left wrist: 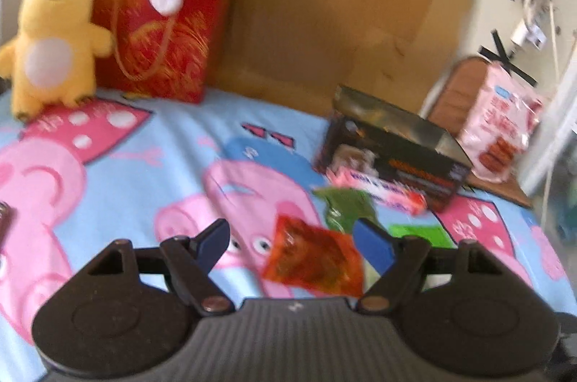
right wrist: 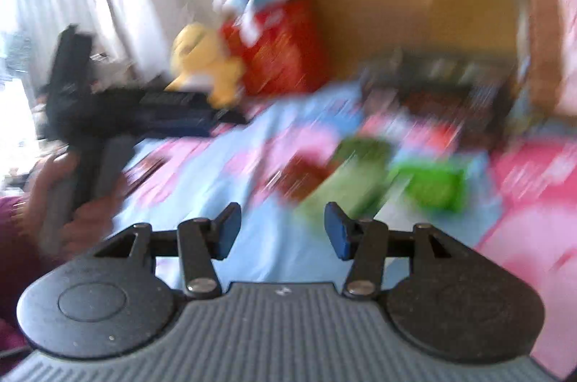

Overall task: Organize snacks
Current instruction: 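Grasp the light green pastry packet with the left tool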

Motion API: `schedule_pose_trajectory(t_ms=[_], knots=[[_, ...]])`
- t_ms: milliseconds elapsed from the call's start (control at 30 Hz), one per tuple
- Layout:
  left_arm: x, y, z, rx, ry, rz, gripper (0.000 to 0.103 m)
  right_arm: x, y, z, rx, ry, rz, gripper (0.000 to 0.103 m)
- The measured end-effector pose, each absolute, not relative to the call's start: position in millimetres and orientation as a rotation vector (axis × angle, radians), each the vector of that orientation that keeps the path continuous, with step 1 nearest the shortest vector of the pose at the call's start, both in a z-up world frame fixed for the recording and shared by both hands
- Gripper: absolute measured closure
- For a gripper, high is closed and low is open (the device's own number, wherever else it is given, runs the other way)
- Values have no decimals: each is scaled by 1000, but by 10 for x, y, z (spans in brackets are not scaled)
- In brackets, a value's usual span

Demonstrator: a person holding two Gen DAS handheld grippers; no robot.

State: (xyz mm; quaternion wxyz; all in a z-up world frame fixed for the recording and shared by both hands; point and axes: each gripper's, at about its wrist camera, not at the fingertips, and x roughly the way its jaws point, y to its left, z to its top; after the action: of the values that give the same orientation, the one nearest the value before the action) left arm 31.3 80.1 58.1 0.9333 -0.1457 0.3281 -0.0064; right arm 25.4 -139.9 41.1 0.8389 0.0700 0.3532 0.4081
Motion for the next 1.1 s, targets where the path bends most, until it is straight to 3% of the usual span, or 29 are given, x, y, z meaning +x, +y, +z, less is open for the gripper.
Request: schedule_pose_trajectory(t_ms=[167, 300, 433, 800, 1100], knots=[[317, 724, 464, -310, 711, -54, 25, 375, -1289, 239, 81, 802, 755, 51], [273, 735, 471, -307, 715, -45, 25, 406, -1393, 251, -7, 690, 552, 50], [240, 746, 457, -337, 725, -54, 24, 443, -1501, 300, 105, 705, 642, 50], [303, 629, 362, -393, 779, -201, 31, 232, -1241, 250, -40, 681, 756, 50], [266, 864, 295, -473, 773, -154, 31, 412, -871, 138, 24, 794, 876, 50]])
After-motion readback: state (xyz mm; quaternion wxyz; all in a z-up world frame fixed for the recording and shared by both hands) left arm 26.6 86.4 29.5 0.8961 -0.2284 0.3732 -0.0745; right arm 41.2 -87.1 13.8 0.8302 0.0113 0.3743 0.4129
